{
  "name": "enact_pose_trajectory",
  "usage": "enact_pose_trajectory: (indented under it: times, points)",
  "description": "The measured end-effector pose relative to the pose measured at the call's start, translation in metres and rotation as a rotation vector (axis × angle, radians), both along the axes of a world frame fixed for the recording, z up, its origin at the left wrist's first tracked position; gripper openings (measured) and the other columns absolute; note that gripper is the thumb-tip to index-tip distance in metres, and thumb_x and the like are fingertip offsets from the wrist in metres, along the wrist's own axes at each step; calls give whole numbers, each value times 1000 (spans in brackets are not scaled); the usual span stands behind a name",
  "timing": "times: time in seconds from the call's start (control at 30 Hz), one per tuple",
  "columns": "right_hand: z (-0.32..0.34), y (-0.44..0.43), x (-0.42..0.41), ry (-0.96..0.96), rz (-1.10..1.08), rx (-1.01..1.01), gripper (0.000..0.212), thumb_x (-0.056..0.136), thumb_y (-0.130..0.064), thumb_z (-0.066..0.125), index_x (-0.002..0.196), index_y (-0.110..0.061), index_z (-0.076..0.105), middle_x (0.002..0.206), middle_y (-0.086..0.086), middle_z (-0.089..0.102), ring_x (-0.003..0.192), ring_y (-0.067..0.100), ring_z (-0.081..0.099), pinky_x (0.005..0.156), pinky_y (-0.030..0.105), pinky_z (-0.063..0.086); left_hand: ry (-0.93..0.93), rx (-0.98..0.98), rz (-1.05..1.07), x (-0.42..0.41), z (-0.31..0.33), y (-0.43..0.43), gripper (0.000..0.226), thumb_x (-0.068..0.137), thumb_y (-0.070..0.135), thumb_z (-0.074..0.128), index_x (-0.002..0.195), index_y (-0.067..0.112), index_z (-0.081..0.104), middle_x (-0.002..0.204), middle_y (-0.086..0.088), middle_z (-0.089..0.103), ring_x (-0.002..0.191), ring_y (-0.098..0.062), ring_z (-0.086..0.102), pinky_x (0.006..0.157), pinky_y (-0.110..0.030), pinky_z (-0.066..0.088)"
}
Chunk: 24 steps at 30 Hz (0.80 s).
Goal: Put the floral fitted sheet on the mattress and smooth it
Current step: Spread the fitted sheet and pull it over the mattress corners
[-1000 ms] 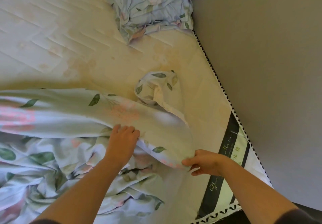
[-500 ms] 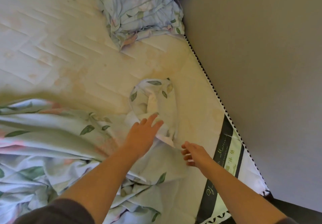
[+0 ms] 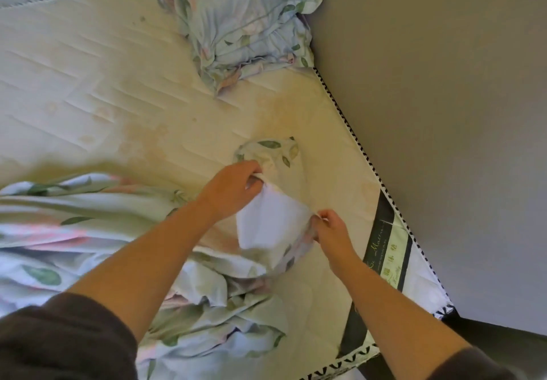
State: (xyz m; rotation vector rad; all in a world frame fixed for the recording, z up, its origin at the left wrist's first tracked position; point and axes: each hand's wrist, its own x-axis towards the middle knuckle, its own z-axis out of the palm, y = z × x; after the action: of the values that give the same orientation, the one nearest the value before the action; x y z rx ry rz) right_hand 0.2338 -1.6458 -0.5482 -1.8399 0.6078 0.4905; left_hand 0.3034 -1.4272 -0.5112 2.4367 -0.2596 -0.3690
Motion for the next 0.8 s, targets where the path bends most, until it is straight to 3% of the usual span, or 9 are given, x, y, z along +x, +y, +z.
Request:
enact_pose_trajectory:
  times: [0.13,0.2,0.27,0.33,0.4,0.5,0.6,0.67,0.8]
  points:
    - [113,35,30,-250,53,120,10,95,-17,54,86,-14,54,74,9,55,63,18,48,52,26,38,227,-1,-102,-10,80,43,60,73,45,77,124,32,47,105,7,56,92,-12,56,76,-25,44]
    - [174,55,36,-341,166,159,11,93,-16,57,82,-19,55,68,7,58,59,17,48,48,24,37,234,-107,-105,-15,126,44,75,69,50,78,132,41,39,103,16,52,92,2,53,73,-16,42]
    - [227,72,34,-424,239,164,14,92,-17,59,80,-24,57,68,4,62,60,17,53,51,24,40,166,-112,-154,-17,171,39,60,73,45,77,126,35,50,96,20,55,85,7,52,68,-14,40]
    - [270,81,28,-519,211,143,15,91,-20,61,77,-25,59,66,-3,64,60,10,56,53,23,44,15,-94,-197,-19,215,34,14,81,29,72,89,19,65,76,9,60,68,2,51,62,-25,38]
    - [297,80,24,-547,151,135,10,90,-25,64,80,-24,63,69,-6,64,60,5,58,53,23,48,-94,-156,-123,-18,257,36,16,86,20,68,71,20,61,65,7,55,62,-2,47,59,-27,32]
    - [332,74,2,-412,266,190,11,86,-31,69,92,-22,67,72,-2,66,65,11,60,60,26,52,-215,-238,15,-22,326,46,18,87,17,64,78,2,64,72,-8,57,68,-14,47,61,-28,32]
    - [349,77,-16,-387,462,-22,12,86,-30,70,90,-18,71,75,5,57,68,16,49,65,30,45,-292,-286,45,-26,385,51,21,86,13,62,66,6,59,63,0,50,61,-6,45,57,-22,32]
    - [366,82,-23,-500,418,-63,14,89,-21,66,78,-12,66,75,8,50,70,20,44,68,33,38,-357,-300,28,-32,425,53,29,86,13,61,59,20,54,57,9,47,52,4,43,50,-12,30]
    - [421,83,-21,-741,139,227,20,96,-10,50,76,-15,49,70,1,51,66,14,50,66,28,45,-459,-264,157,-31,473,77,30,90,17,57,61,17,49,60,3,45,57,-7,40,52,-21,28]
